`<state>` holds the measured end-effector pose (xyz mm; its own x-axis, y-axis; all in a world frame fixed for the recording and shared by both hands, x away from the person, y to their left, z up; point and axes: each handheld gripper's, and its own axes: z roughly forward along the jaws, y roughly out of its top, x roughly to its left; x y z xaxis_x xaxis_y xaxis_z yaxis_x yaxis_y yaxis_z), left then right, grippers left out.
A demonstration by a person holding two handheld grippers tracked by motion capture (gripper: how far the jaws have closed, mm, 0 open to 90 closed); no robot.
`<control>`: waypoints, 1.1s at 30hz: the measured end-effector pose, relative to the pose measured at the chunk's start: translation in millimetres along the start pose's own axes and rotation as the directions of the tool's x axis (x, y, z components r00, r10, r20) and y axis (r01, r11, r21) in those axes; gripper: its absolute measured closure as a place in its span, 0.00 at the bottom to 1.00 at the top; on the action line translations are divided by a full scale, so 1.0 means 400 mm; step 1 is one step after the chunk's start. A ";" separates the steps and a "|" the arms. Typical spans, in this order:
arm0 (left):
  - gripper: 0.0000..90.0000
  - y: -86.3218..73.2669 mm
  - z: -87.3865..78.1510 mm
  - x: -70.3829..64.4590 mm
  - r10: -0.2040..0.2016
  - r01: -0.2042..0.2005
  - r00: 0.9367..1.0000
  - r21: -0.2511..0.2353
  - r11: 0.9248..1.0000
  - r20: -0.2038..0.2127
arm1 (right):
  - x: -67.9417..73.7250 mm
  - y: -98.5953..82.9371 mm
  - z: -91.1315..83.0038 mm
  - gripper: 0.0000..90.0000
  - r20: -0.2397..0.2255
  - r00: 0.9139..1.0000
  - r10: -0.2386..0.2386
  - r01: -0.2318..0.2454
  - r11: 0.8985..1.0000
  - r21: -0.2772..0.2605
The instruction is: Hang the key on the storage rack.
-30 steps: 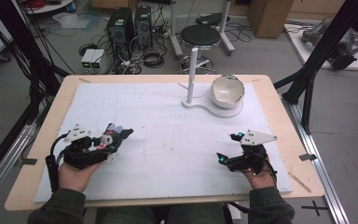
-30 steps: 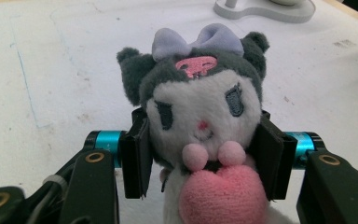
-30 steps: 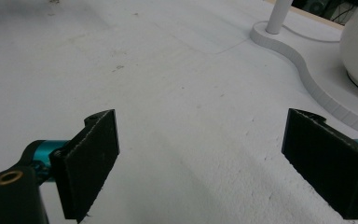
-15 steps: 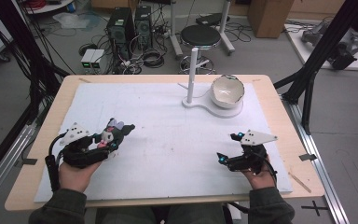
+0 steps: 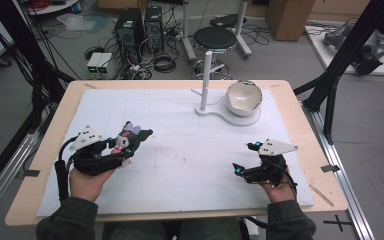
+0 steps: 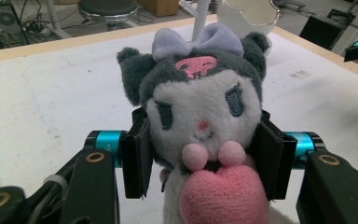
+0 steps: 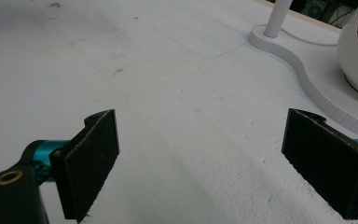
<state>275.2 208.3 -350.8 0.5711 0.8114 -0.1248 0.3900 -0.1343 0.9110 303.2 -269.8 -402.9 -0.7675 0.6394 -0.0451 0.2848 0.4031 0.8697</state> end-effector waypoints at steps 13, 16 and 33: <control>0.52 0.029 0.030 -0.027 0.018 -0.019 0.998 0.008 1.000 0.055 | -0.008 -0.007 0.002 0.11 -0.007 1.000 0.009 -0.009 1.000 0.000; 0.52 0.037 0.042 -0.032 0.023 -0.024 0.997 0.011 1.000 0.070 | -0.013 -0.009 0.001 0.11 -0.007 1.000 0.017 -0.017 1.000 -0.002; 0.52 0.085 0.105 -0.073 0.052 -0.054 0.992 0.012 0.998 0.118 | -0.014 -0.015 -0.005 0.11 0.002 1.000 0.022 -0.022 1.000 -0.008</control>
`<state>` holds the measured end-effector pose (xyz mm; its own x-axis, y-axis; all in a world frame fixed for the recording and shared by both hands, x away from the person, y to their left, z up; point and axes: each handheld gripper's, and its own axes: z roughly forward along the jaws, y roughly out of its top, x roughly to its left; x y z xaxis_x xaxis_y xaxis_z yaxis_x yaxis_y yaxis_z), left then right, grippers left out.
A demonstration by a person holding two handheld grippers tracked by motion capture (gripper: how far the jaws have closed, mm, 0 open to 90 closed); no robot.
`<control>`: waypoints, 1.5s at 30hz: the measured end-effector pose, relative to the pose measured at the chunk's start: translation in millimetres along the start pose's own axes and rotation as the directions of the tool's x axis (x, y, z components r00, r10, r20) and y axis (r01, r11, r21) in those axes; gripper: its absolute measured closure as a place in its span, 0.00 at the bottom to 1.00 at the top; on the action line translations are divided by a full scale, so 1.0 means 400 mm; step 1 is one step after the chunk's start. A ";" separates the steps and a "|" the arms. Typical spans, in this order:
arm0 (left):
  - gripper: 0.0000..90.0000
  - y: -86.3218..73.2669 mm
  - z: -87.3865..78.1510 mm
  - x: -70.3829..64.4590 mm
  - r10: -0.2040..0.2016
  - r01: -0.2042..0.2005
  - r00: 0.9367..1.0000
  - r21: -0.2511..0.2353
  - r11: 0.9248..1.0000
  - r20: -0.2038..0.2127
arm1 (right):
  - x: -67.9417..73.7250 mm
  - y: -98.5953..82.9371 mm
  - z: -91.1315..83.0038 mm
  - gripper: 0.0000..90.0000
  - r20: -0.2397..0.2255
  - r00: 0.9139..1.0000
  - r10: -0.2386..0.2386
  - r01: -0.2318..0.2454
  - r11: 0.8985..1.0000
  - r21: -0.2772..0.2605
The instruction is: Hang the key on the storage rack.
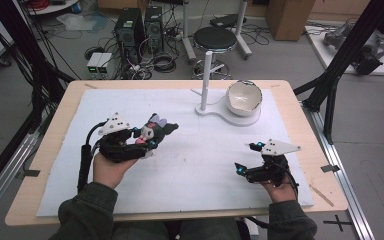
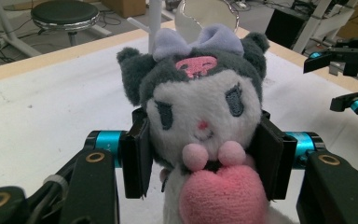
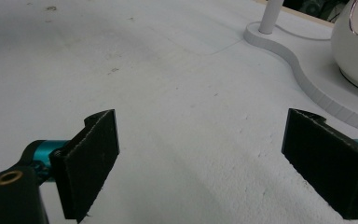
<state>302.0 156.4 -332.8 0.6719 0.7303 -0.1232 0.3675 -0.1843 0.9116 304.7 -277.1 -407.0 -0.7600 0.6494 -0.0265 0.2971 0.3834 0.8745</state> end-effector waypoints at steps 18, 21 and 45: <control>0.51 0.044 0.028 -0.001 -0.019 0.019 0.999 0.015 1.000 0.033 | 0.005 0.012 0.013 0.11 -0.017 1.000 -0.014 0.014 1.000 -0.012; 0.51 0.054 0.033 -0.003 -0.021 0.020 0.999 0.014 1.000 0.038 | 0.006 0.013 0.013 0.11 -0.015 1.000 -0.013 0.012 1.000 -0.011; 0.51 0.127 0.099 -0.017 0.007 -0.009 0.998 0.024 1.000 0.056 | 0.003 0.011 0.003 0.11 -0.014 1.000 0.001 -0.001 1.000 -0.027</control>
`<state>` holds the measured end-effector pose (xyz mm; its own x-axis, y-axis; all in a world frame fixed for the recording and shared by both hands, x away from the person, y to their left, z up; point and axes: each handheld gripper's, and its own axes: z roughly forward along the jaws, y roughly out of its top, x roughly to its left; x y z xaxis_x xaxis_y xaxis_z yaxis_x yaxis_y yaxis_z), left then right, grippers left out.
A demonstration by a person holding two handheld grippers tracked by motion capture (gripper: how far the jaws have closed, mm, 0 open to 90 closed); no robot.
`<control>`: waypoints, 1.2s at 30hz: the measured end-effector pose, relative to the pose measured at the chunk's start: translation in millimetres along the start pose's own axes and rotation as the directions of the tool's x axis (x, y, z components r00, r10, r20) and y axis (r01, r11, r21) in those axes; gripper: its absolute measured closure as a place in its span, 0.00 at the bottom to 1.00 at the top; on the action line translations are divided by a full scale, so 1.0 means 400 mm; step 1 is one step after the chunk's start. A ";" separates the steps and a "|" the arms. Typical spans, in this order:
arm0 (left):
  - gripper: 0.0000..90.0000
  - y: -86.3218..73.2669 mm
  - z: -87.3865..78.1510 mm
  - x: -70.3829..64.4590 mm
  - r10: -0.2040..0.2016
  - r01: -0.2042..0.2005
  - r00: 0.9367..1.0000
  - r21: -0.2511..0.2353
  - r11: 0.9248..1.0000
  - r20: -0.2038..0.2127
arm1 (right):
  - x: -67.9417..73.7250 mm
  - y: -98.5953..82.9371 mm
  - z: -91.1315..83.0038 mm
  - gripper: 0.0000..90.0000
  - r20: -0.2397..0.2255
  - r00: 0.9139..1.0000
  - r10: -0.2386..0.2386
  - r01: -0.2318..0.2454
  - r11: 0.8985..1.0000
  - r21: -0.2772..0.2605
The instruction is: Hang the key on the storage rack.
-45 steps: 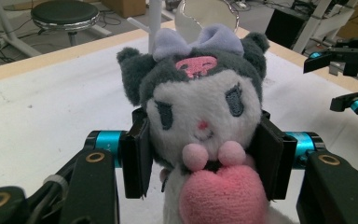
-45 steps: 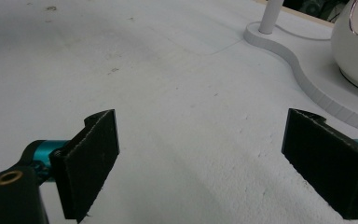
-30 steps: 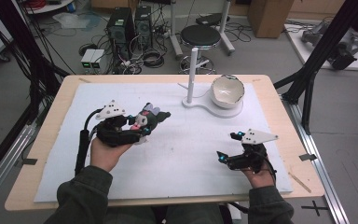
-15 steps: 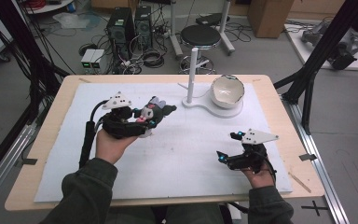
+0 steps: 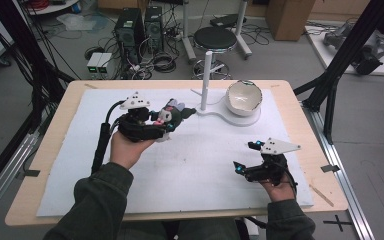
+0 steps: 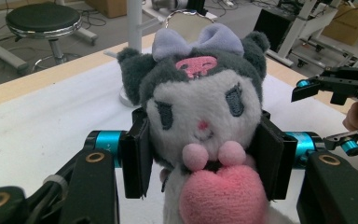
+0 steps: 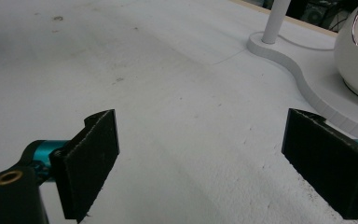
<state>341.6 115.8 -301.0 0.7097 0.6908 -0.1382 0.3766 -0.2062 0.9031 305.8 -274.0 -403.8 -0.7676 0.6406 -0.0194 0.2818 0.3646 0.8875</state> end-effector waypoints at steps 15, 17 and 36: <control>0.51 0.025 0.045 0.013 -0.013 0.013 1.000 0.009 1.000 0.001 | -0.003 0.000 -0.003 0.11 0.000 1.000 0.007 -0.007 1.000 -0.012; 0.51 0.030 0.049 0.016 -0.011 0.011 1.000 0.013 1.000 -0.002 | -0.004 0.000 -0.003 0.11 -0.001 1.000 0.004 -0.004 1.000 -0.012; 0.51 0.077 0.092 0.026 -0.009 0.009 1.000 0.009 1.000 -0.010 | -0.006 0.000 -0.007 0.11 0.001 1.000 0.014 -0.014 1.000 -0.021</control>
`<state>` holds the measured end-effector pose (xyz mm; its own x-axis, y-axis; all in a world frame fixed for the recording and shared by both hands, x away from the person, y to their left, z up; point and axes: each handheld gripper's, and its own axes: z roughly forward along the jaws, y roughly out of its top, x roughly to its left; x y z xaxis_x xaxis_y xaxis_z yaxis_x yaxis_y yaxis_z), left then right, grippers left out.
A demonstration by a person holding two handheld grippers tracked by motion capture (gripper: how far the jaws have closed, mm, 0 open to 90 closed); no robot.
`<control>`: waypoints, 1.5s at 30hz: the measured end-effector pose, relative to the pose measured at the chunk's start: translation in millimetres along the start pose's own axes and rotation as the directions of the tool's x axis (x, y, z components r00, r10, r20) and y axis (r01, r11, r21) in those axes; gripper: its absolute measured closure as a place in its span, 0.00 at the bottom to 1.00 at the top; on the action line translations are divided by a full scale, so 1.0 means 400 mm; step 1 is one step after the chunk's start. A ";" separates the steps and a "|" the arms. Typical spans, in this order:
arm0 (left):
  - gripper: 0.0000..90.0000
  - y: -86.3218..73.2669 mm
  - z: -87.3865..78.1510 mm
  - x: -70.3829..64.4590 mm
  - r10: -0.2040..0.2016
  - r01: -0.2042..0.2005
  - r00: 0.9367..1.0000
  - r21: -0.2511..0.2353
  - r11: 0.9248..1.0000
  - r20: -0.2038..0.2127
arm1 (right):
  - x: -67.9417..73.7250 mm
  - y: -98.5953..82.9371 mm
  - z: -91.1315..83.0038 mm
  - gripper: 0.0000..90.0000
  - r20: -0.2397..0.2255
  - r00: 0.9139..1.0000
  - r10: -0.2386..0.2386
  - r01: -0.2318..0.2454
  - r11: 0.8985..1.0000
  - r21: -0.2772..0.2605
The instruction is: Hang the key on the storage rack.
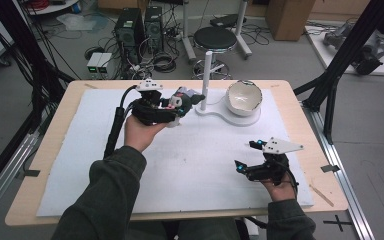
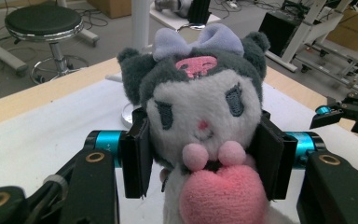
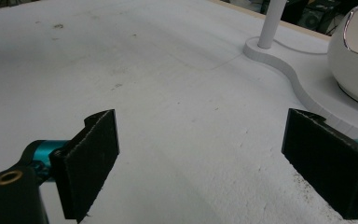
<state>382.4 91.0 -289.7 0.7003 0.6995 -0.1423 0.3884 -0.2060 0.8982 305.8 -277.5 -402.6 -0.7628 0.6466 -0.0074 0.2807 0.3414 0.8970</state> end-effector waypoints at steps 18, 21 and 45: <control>0.51 0.041 0.054 0.008 -0.015 0.015 1.000 -0.008 1.000 0.010 | -0.005 0.000 -0.003 0.11 0.000 1.000 0.006 -0.006 1.000 -0.014; 0.51 0.048 0.065 0.010 -0.019 0.019 1.000 -0.012 1.000 0.003 | -0.006 0.000 -0.003 0.11 0.002 1.000 0.003 -0.003 1.000 -0.018; 0.51 0.076 0.179 0.020 -0.072 0.072 0.997 -0.019 0.997 -0.029 | -0.011 0.001 -0.007 0.11 0.006 1.000 0.010 -0.010 0.999 -0.036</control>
<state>442.8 41.3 -293.1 0.6530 0.7319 -0.1947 0.4260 -0.1423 0.8935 307.5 -282.3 -401.0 -0.7560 0.6545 -0.0009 0.2674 0.3102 0.9123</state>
